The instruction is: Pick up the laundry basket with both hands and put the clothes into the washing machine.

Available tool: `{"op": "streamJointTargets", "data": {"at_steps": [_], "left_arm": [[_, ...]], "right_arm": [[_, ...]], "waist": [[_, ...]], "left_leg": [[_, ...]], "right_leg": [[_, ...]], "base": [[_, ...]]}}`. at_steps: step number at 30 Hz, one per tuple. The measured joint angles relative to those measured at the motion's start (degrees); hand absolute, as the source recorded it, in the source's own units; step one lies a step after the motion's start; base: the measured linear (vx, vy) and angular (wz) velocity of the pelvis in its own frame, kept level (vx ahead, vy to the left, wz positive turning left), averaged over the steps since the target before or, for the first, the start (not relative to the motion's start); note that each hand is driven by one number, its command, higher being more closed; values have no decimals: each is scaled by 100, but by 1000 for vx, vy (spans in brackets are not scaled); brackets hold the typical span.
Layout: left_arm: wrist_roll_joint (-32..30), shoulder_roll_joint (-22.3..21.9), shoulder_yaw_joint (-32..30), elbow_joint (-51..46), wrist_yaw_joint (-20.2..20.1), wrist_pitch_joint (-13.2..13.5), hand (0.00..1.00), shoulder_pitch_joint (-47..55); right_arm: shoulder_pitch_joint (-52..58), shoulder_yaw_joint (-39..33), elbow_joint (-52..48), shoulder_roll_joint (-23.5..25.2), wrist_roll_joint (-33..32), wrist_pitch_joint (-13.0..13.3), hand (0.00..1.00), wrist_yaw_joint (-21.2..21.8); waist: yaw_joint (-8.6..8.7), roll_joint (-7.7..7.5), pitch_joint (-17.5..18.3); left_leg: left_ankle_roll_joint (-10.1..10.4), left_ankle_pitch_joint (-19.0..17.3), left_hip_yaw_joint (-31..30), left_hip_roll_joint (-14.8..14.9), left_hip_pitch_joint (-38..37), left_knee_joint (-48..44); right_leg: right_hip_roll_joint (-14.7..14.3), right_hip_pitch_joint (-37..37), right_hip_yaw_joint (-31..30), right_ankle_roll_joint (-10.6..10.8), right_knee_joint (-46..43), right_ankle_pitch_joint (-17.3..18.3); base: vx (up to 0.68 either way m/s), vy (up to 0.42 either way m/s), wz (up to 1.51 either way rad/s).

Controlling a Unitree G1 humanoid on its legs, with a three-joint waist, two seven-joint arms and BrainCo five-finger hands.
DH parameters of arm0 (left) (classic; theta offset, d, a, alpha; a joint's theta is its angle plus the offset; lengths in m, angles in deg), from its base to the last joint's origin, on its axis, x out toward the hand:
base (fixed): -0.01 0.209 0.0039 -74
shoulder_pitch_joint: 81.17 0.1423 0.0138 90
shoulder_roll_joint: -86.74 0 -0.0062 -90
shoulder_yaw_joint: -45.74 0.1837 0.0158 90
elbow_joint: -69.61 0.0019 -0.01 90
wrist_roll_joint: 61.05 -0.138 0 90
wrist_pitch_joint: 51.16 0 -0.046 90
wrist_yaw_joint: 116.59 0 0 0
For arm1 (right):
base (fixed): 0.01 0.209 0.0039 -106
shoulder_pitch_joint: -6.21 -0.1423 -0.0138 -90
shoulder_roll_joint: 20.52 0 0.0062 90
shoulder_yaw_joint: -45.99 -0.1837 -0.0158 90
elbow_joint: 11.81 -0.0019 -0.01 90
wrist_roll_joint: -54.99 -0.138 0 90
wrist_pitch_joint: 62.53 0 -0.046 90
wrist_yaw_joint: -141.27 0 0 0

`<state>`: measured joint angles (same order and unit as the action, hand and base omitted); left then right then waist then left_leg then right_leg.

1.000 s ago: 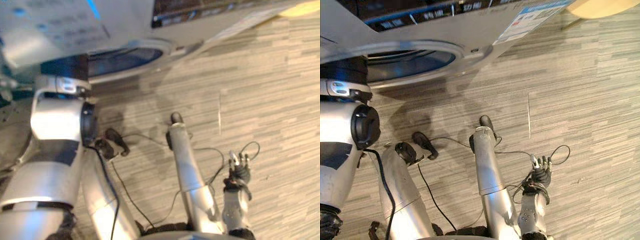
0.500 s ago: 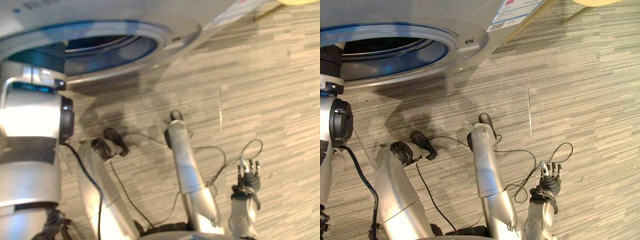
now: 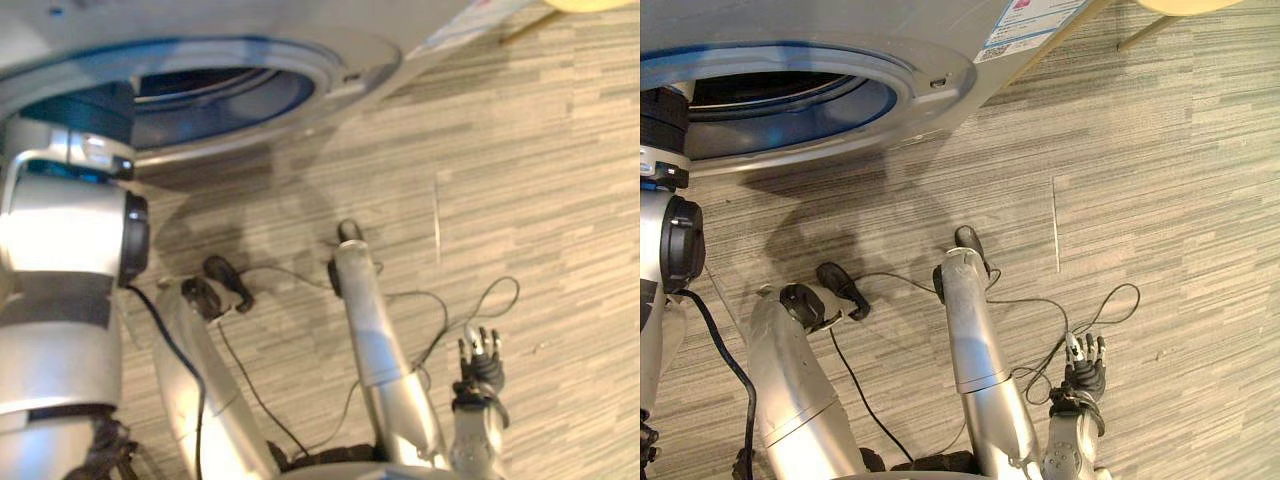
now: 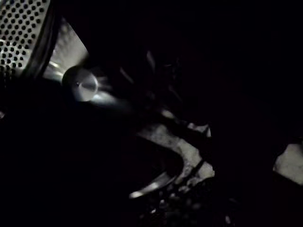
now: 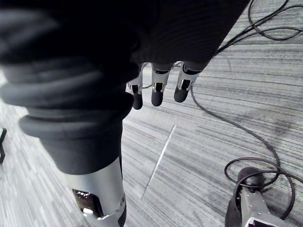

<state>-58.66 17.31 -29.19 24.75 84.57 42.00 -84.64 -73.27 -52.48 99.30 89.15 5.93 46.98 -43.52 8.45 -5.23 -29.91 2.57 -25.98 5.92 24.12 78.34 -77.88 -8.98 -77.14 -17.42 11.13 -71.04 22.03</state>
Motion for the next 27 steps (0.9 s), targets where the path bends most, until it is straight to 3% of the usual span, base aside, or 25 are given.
{"op": "streamJointTargets", "data": {"at_steps": [4,9,14,17,21,27], "left_arm": [[-351,-67,-396,14,-14,-51,0,283],[-528,-502,-1138,55,-156,-213,0,1297],[-533,-1370,-1650,241,-280,-413,0,2245],[-707,-1941,-1747,96,-341,-392,0,2778],[-835,-2529,-1784,-90,-315,-393,0,3222],[-980,-3079,-1596,-211,-181,-479,0,4943]], "right_arm": [[-1,45,15,-1,-1,-5,0,2],[-4,46,0,-1,-53,-7,0,3],[-17,35,0,-1,-55,-85,0,-13],[-147,-2,52,-3,-47,-106,0,-48],[-375,-19,61,-4,-32,-192,0,-144],[-651,-314,364,-8,78,-216,0,-295]], "waist": [[-28,10,-44],[-210,10,-45],[-289,9,-45],[-293,8,-44],[-281,1,-39],[-301,27,20]], "left_leg": [[0,0,-12,-18,29,9],[19,16,-116,-33,85,12],[59,50,-346,-114,58,7],[59,49,-361,-126,-109,37],[69,123,-275,-217,-557,339],[189,487,-51,-441,-2107,1515]], "right_leg": [[12,-2,11,3,26,0],[28,2,102,3,29,0],[117,172,328,-6,30,6],[162,364,345,-30,69,22],[292,764,337,-63,279,6],[579,2194,455,-289,1208,-129]], "base": [[-19,53,2],[-19,41,4],[-27,36,13],[-34,18,10],[-29,-26,14],[81,-61,21]]}}
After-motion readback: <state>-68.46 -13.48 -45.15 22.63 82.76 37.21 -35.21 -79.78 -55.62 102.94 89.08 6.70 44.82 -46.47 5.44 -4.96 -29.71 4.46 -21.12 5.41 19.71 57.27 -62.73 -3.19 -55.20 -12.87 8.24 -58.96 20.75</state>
